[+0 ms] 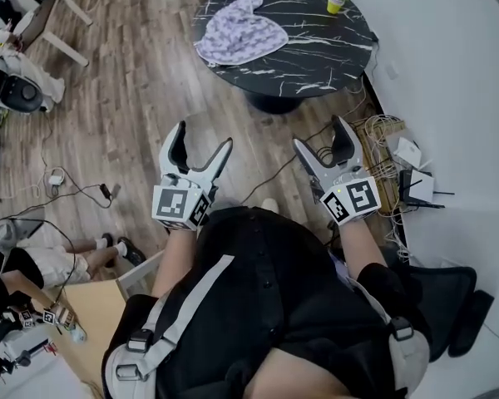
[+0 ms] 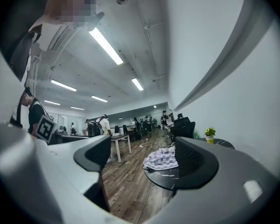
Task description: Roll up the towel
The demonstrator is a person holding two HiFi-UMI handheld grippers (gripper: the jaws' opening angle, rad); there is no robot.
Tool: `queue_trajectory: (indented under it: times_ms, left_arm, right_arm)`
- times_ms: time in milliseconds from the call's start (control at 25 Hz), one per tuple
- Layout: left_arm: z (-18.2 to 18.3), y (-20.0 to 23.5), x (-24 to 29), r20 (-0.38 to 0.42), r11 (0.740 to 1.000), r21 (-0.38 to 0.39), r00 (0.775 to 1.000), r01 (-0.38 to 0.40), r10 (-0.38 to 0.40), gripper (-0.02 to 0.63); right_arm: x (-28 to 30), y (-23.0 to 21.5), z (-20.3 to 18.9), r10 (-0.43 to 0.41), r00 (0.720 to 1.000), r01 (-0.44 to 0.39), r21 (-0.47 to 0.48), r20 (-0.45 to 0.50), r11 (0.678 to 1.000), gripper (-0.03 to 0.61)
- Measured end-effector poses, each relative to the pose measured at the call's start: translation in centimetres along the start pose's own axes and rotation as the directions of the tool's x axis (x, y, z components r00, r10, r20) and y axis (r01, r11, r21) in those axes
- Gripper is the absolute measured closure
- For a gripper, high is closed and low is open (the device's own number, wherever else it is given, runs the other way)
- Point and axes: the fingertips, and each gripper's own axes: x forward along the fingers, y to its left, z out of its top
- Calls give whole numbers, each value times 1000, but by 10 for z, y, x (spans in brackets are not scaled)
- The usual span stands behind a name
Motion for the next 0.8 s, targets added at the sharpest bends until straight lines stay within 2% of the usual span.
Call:
queue_trajectory:
  times_ms: [160,320,560,680,800]
  left_arm:
    - [-9,-7,12,-36,1000,3,999,13,-13,169]
    - [-11,4,26,-43,1000,16,999,16,-15,170]
    - [-17,47,72,-39,998,19,997,63,-62,170]
    - [-10,76,99,-30,995,16,995,95,-94,170]
    - [-1,104,128,-18,992,38,992,124,-123,170]
  right_arm:
    - [-3,-23,-5,-27,1000,26,38,5,999,172]
    - [15,-37,-12,-45,999,45,69,-4,997,173]
    - [61,-56,-11,-111,994,112,47,-25,993,178]
    - [91,-66,-3,-156,988,156,53,-20,986,183]
    - [131,-73,4,-167,986,167,24,-18,986,187]
